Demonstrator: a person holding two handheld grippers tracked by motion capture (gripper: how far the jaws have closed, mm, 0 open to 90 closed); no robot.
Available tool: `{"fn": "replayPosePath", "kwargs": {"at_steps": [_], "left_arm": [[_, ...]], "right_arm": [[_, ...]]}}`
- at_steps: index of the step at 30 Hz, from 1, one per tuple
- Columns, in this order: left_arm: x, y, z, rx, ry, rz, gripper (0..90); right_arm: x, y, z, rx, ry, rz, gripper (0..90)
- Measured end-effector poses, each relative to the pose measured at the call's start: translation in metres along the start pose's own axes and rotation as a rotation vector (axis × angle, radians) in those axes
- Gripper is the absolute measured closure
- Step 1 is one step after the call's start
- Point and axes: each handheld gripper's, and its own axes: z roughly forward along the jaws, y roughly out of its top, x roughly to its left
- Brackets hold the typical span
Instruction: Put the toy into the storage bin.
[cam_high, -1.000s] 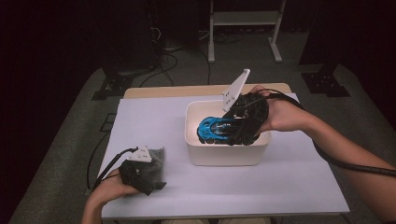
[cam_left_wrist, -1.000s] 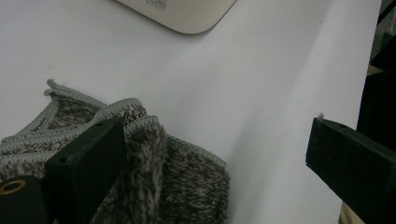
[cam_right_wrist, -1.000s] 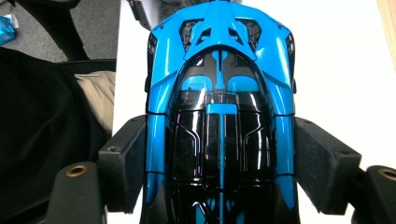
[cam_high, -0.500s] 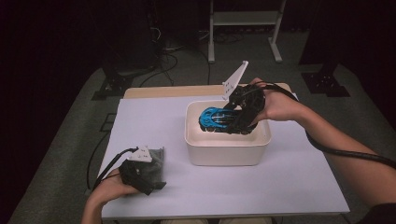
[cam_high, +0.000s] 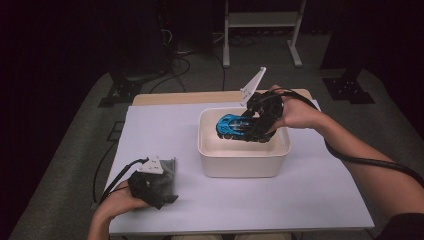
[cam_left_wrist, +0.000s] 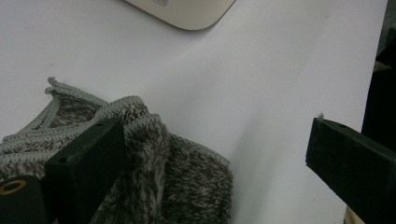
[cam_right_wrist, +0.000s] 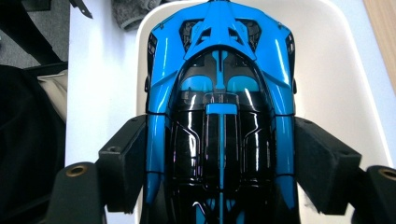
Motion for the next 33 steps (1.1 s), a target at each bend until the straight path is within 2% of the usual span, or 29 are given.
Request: {"fn": "replayPosePath", "kwargs": {"at_steps": [8,14,28,33], "left_arm": [[0.001,0.000,-0.001,0.002,0.000,0.005,4.5],[0.001,-0.001,0.002,0.006,-0.006,-0.005,4.5],[0.000,0.000,0.000,0.009,-0.008,0.013,4.5],[-0.001,0.001,0.000,0.001,-0.008,0.008,4.5]], "right_arm": [[-0.009,-0.005,0.013,0.008,0.009,0.005,25.3],[-0.011,-0.006,0.028,0.020,0.026,0.006,25.2],[-0.011,-0.009,0.058,0.040,0.064,0.006,25.2],[-0.012,-0.011,0.066,0.045,0.074,0.004,25.2]]}}
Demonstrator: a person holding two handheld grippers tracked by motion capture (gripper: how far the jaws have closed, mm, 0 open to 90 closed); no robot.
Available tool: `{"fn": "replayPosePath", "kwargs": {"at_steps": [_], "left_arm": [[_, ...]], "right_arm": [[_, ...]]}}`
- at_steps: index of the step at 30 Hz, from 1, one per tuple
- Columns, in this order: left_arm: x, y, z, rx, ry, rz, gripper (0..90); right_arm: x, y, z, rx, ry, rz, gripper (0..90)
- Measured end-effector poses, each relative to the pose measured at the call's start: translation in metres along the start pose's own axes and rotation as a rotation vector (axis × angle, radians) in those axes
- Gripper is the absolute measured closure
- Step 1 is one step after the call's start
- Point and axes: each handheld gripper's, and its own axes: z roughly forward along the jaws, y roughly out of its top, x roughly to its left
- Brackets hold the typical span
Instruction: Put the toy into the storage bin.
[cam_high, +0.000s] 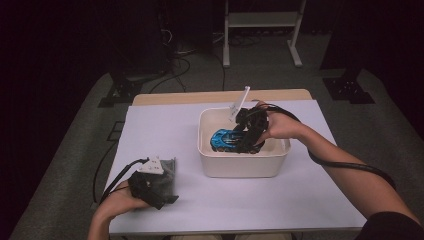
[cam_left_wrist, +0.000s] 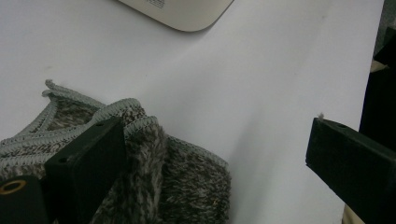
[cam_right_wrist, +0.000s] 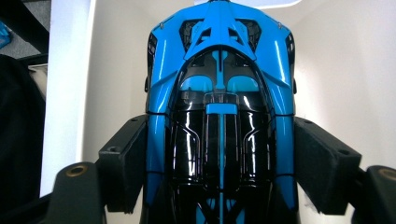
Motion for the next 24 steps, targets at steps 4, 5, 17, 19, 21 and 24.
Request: {"fn": "replayPosePath", "kwargs": {"at_steps": [4,5,17,19,21,24], "left_arm": [[0.000,0.000,0.001,0.005,-0.002,0.000,4.5],[0.000,0.000,0.001,0.005,-0.002,0.000,4.5],[0.000,0.000,0.000,0.000,-0.003,-0.001,4.5],[0.000,0.000,0.000,-0.005,-0.004,-0.001,4.5],[-0.001,0.000,0.000,-0.011,-0.008,-0.004,4.5],[0.000,0.001,-0.001,-0.019,-0.015,-0.001,4.5]], "right_arm": [[-0.001,-0.001,0.007,0.014,0.010,0.003,25.2],[-0.001,-0.001,0.008,0.016,0.012,0.004,25.2],[-0.006,-0.002,0.022,0.028,0.030,0.008,25.2],[-0.006,-0.002,0.024,0.030,0.033,0.013,25.2],[-0.006,-0.003,0.025,0.031,0.035,0.013,25.2],[-0.007,-0.003,0.027,0.031,0.036,0.009,25.2]]}}
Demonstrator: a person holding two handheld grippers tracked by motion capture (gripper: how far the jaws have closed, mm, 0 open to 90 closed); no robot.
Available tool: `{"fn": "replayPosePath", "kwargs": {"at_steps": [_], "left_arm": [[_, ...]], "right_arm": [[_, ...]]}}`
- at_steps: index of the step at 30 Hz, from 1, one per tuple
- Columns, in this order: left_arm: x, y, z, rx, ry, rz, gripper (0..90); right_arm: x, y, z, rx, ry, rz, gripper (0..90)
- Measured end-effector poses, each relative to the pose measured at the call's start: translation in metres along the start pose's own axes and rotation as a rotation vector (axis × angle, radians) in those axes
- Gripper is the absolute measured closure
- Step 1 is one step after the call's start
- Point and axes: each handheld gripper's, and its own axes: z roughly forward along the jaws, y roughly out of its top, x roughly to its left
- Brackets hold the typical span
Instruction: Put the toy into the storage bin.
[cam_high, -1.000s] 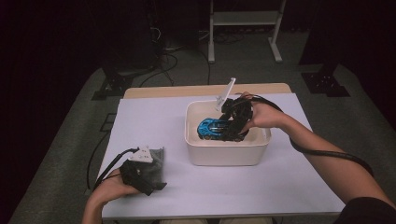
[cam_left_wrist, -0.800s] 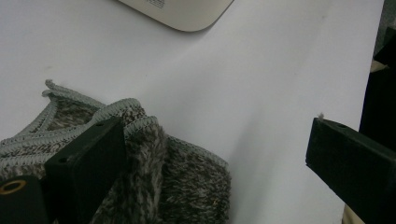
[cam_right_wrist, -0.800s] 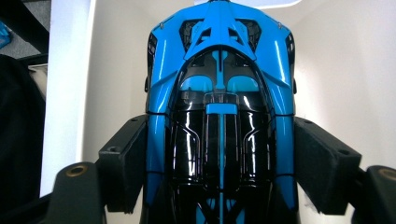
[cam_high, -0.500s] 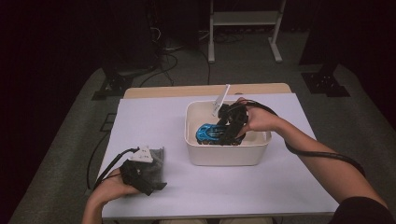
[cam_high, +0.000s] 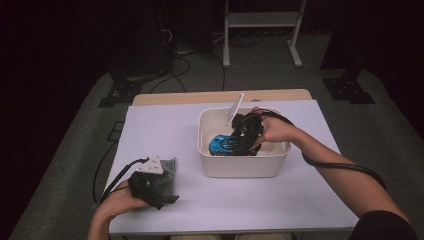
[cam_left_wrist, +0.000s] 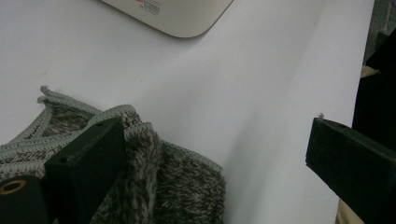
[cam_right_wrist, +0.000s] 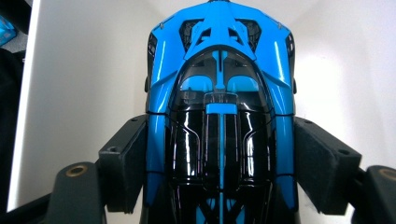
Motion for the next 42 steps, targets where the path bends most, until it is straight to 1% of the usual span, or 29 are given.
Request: {"fn": "replayPosePath", "kwargs": {"at_steps": [3,5,15,19,22,26,31,32,34,38,42], "left_arm": [[0.000,0.000,0.001,0.001,0.003,0.000,4.5],[0.000,0.000,0.002,0.010,0.001,0.001,4.5],[0.001,0.001,0.000,0.003,0.003,0.005,4.5],[0.001,0.001,0.000,0.002,0.001,0.003,4.5],[0.001,-0.001,0.000,0.005,0.002,0.001,4.5],[0.000,-0.002,0.000,0.010,0.003,-0.003,4.5],[-0.001,-0.002,-0.001,0.005,0.004,-0.003,4.5],[-0.001,-0.002,-0.002,0.004,0.005,0.001,4.5],[-0.002,-0.002,-0.002,0.000,0.007,-0.002,4.5],[-0.002,-0.002,-0.002,0.008,0.008,0.003,4.5],[-0.001,-0.002,-0.004,-0.002,0.010,0.000,4.5]], "right_arm": [[0.000,0.001,0.002,-0.003,0.005,0.011,25.2],[-0.001,0.001,0.003,-0.002,0.006,0.005,25.2],[-0.005,0.001,0.008,0.015,0.020,0.015,25.2],[-0.006,0.001,0.010,0.020,0.022,0.011,25.2],[-0.009,0.000,0.012,0.018,0.026,0.024,25.2],[-0.010,0.000,0.015,0.022,0.025,0.023,25.2],[-0.011,-0.002,0.019,0.026,0.031,0.037,25.2],[-0.011,-0.003,0.020,0.028,0.032,0.034,25.2],[-0.011,-0.003,0.021,0.030,0.034,0.035,25.2],[-0.012,-0.003,0.022,0.030,0.036,0.041,25.2],[-0.013,-0.004,0.023,0.036,0.041,0.049,25.2]]}}
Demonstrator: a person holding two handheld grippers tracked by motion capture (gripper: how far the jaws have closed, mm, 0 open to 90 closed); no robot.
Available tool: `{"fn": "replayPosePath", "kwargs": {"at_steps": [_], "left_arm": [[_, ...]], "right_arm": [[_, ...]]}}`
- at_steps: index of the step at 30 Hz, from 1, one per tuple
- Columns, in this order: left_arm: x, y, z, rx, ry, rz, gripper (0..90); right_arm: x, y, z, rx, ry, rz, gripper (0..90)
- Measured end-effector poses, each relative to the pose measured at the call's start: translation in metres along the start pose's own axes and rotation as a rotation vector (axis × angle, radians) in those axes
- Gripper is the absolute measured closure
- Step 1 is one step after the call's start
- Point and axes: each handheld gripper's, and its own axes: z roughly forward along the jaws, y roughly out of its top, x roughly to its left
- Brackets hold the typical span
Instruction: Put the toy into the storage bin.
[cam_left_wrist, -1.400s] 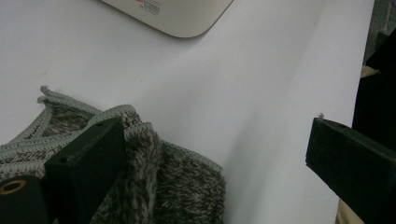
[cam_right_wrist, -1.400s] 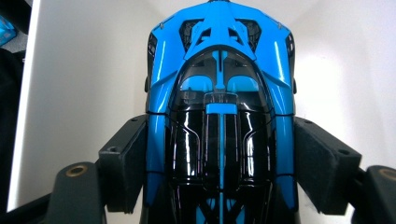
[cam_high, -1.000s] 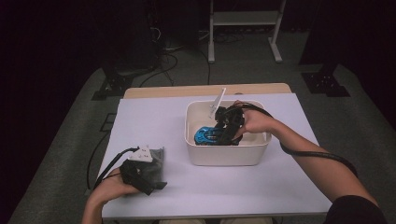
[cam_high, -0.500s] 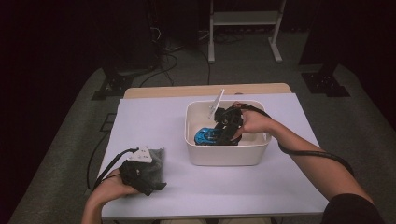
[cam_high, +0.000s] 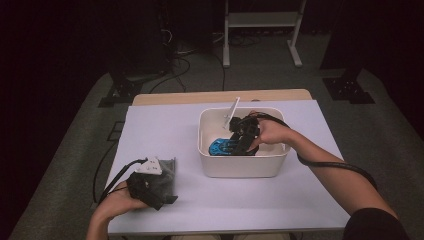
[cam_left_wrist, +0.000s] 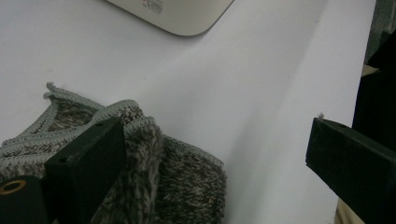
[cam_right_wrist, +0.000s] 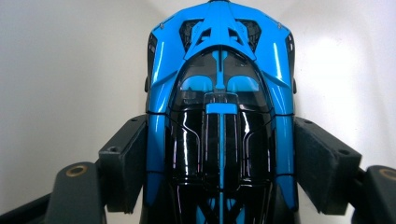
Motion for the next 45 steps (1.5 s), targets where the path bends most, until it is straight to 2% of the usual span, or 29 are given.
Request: {"fn": "replayPosePath", "kwargs": {"at_steps": [31,45], "left_arm": [[0.000,-0.001,-0.002,0.000,0.002,0.001,4.5],[0.000,-0.002,-0.004,-0.005,0.005,-0.002,4.5]], "right_arm": [[-0.002,0.006,0.011,0.027,0.028,-0.010,26.9],[-0.002,0.006,0.012,0.018,0.036,-0.003,26.8]]}}
